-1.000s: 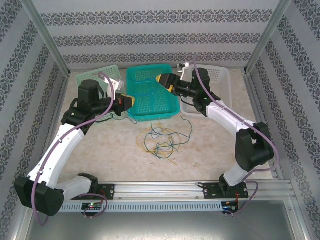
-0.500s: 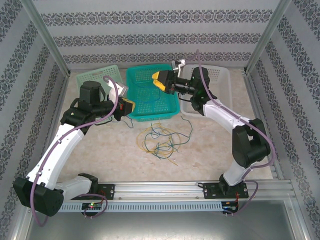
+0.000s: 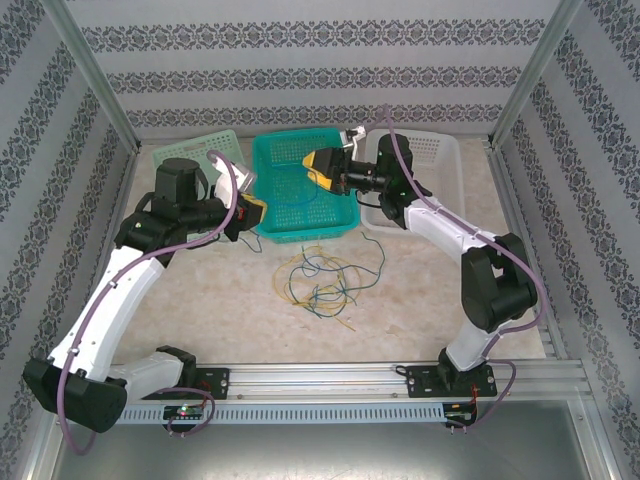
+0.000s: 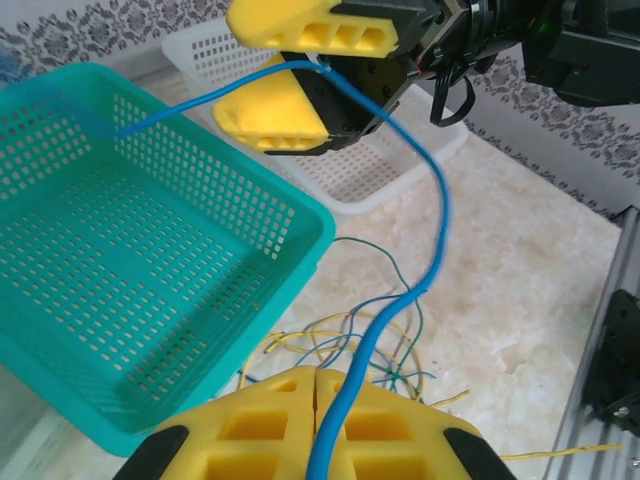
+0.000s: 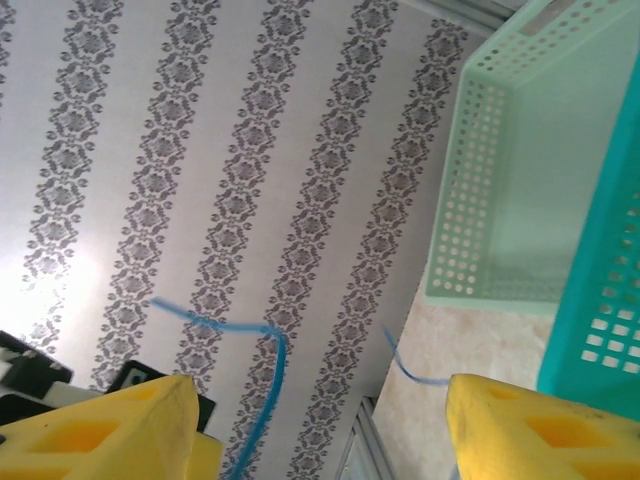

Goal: Untangle the cables

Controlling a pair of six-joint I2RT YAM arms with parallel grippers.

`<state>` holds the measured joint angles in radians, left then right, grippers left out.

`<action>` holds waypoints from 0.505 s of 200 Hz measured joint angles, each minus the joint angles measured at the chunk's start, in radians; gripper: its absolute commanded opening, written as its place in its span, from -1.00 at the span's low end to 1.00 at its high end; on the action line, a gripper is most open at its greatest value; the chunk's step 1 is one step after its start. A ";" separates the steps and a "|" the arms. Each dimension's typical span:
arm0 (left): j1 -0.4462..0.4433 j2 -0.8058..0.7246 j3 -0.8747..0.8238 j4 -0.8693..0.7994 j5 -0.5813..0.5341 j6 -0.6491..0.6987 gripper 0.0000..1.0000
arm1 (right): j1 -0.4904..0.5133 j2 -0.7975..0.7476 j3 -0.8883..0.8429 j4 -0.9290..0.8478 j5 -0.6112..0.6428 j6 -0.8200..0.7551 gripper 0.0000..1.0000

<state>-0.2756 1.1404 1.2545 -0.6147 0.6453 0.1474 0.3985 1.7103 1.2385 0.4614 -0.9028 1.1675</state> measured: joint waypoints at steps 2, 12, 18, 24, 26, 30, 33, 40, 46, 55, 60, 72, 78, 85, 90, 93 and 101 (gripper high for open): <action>0.000 0.002 0.005 -0.005 -0.005 0.005 -0.85 | 0.000 0.000 0.000 -0.002 0.000 -0.002 0.35; 0.000 0.013 0.024 -0.015 -0.030 0.022 -0.85 | -0.002 0.000 0.000 -0.011 0.002 -0.013 0.34; 0.000 0.023 0.036 -0.022 -0.054 0.034 -0.85 | -0.002 0.000 0.000 -0.018 0.005 -0.017 0.35; 0.000 0.032 0.047 -0.029 -0.074 0.045 -0.85 | -0.002 0.000 0.000 -0.022 0.006 -0.021 0.37; 0.000 0.037 0.050 -0.031 -0.079 0.051 -0.85 | -0.002 0.000 0.000 -0.023 0.008 -0.023 0.39; 0.000 0.046 0.059 -0.037 -0.090 0.059 -0.85 | -0.002 0.000 0.000 -0.025 0.008 -0.024 0.41; 0.000 0.053 0.064 -0.040 -0.097 0.065 -0.85 | -0.002 0.000 0.000 -0.026 0.009 -0.024 0.41; 0.000 0.071 0.080 -0.053 -0.103 0.081 -0.85 | -0.002 0.000 0.000 -0.027 0.013 -0.027 0.41; 0.000 0.089 0.096 -0.065 -0.103 0.094 -0.85 | -0.002 0.001 0.000 -0.027 0.015 -0.028 0.41; 0.000 0.107 0.110 -0.074 -0.096 0.110 -0.85 | -0.002 0.004 0.002 -0.026 0.015 -0.029 0.40; 0.000 0.114 0.112 -0.074 -0.092 0.117 -0.85 | -0.002 0.006 0.004 -0.024 0.015 -0.029 0.40; 0.000 0.122 0.112 -0.085 -0.087 0.134 -0.85 | -0.002 0.018 0.014 -0.016 0.014 -0.026 0.40; 0.000 0.124 0.112 -0.090 -0.084 0.139 -0.85 | -0.001 0.024 0.021 -0.016 0.011 -0.023 0.39; 0.000 0.124 0.111 -0.093 -0.080 0.145 -0.85 | -0.001 0.032 0.030 -0.014 0.007 -0.023 0.38; 0.000 0.123 0.111 -0.096 -0.077 0.148 -0.85 | -0.001 0.037 0.037 -0.014 0.002 -0.022 0.35; 0.000 0.123 0.111 -0.096 -0.076 0.149 -0.85 | 0.000 0.039 0.040 -0.013 -0.001 -0.022 0.34; 0.000 0.123 0.110 -0.097 -0.071 0.154 -0.85 | 0.003 0.048 0.053 -0.009 -0.008 -0.019 0.30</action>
<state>-0.2756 1.2633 1.3643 -0.7113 0.5739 0.3012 0.4019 1.7588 1.2911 0.4522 -0.9108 1.1481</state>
